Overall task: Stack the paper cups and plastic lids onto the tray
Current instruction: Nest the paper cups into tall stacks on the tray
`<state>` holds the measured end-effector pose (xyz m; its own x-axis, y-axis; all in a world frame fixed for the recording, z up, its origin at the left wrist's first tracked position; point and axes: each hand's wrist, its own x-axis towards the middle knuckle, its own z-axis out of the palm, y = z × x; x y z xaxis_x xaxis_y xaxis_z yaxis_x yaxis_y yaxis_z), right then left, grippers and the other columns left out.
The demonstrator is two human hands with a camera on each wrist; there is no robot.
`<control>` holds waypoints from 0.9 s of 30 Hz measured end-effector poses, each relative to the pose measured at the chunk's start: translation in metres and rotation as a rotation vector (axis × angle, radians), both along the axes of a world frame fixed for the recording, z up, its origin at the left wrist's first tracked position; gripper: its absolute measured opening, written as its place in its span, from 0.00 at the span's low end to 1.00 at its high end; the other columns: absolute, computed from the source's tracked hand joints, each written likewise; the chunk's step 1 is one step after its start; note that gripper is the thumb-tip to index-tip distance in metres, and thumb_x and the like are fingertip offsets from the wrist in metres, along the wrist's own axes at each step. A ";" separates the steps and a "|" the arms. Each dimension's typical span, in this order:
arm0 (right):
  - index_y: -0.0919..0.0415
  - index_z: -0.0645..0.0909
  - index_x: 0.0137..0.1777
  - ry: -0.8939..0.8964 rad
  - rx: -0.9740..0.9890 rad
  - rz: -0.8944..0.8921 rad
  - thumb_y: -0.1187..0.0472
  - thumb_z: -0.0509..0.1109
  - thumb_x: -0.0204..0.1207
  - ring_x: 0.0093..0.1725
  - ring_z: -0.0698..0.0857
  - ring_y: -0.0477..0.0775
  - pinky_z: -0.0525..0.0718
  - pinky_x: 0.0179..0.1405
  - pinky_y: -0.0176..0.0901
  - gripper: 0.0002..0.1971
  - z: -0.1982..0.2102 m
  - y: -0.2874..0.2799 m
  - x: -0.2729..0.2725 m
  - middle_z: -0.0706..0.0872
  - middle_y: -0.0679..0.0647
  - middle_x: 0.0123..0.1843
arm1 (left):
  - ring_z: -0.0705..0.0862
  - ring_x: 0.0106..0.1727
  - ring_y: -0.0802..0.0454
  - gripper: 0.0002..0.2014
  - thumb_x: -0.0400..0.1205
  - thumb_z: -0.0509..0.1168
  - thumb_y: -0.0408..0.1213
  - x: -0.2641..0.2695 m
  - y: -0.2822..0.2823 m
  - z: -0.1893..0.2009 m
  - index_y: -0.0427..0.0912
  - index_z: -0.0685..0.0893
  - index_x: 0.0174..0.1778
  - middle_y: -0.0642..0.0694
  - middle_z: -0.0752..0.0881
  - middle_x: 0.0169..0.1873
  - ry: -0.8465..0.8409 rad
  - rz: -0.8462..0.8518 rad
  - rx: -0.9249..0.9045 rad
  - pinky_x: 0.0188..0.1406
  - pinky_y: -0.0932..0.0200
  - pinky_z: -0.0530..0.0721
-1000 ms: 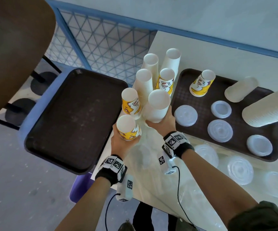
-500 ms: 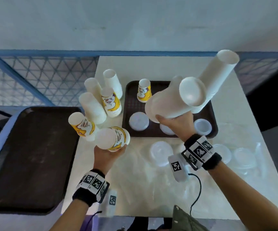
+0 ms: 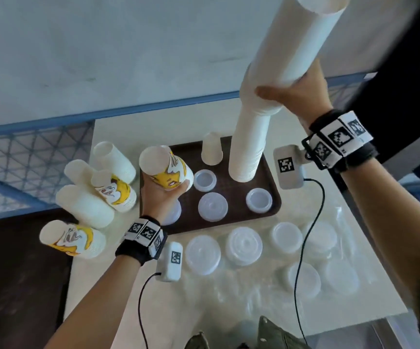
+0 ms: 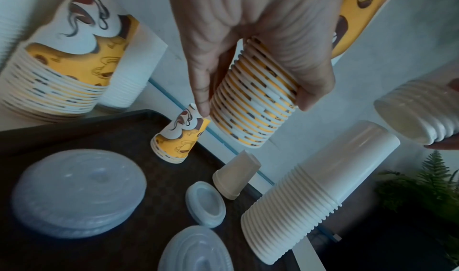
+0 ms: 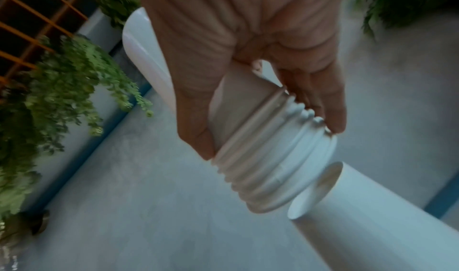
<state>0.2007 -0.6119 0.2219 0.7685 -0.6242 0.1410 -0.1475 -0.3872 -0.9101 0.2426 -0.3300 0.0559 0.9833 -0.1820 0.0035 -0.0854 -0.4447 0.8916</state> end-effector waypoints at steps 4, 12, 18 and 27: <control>0.58 0.65 0.71 0.111 0.002 0.037 0.55 0.83 0.56 0.58 0.76 0.48 0.78 0.60 0.45 0.44 -0.010 -0.012 0.022 0.78 0.51 0.65 | 0.78 0.51 0.74 0.44 0.58 0.72 0.59 0.022 -0.016 0.009 0.40 0.73 0.68 0.54 0.83 0.57 -0.016 0.035 0.038 0.49 0.87 0.68; 0.58 0.67 0.70 0.269 0.029 0.070 0.55 0.85 0.55 0.62 0.77 0.52 0.78 0.61 0.49 0.44 -0.072 -0.017 0.031 0.79 0.53 0.66 | 0.80 0.65 0.43 0.38 0.70 0.77 0.44 0.090 -0.032 0.029 0.42 0.65 0.71 0.45 0.81 0.64 -0.004 0.269 0.056 0.60 0.61 0.71; 0.57 0.69 0.69 0.310 0.060 0.056 0.55 0.85 0.53 0.63 0.79 0.55 0.78 0.55 0.47 0.44 -0.110 -0.015 0.031 0.81 0.53 0.64 | 0.80 0.63 0.36 0.36 0.69 0.76 0.48 0.125 -0.039 0.007 0.42 0.66 0.68 0.41 0.83 0.62 0.102 0.263 0.203 0.61 0.49 0.77; 0.57 0.67 0.69 0.296 0.071 0.042 0.56 0.84 0.57 0.58 0.76 0.49 0.78 0.56 0.47 0.41 -0.117 -0.011 0.030 0.79 0.50 0.61 | 0.78 0.66 0.36 0.41 0.68 0.77 0.45 0.112 -0.040 -0.049 0.40 0.63 0.72 0.39 0.79 0.65 0.236 0.277 0.247 0.63 0.49 0.75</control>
<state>0.2302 -0.6226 0.1053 0.7949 -0.5914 -0.1356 -0.3953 -0.3353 -0.8552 0.3551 -0.3698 0.0072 0.9638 0.1213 -0.2376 0.2602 -0.6246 0.7363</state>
